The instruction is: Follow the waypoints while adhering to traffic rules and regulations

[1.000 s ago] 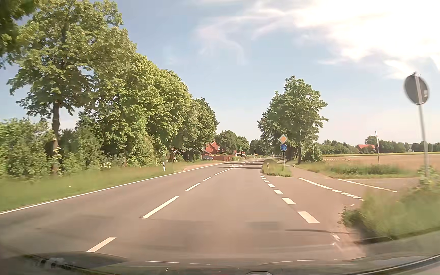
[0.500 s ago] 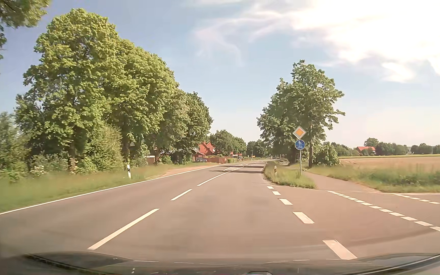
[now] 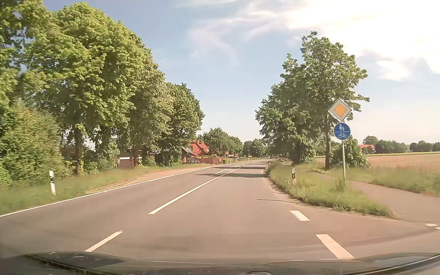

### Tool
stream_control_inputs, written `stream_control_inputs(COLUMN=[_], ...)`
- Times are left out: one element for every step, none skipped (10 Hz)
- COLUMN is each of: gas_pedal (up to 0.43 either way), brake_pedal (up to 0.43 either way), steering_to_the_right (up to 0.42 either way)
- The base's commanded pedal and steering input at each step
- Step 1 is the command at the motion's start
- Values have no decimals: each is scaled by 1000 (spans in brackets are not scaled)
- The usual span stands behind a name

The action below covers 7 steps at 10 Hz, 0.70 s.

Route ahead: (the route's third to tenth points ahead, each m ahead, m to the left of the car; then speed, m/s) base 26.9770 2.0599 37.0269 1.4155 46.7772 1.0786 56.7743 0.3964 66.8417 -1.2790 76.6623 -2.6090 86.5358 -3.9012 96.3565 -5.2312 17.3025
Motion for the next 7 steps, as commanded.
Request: stream_control_inputs(gas_pedal=[150, 150, 150, 150, 150, 138, 138], brake_pedal=[0, 0, 0, 0, 0, 0, 0], steering_to_the_right=[6, 6, 6, 6, 6, 6, 6])
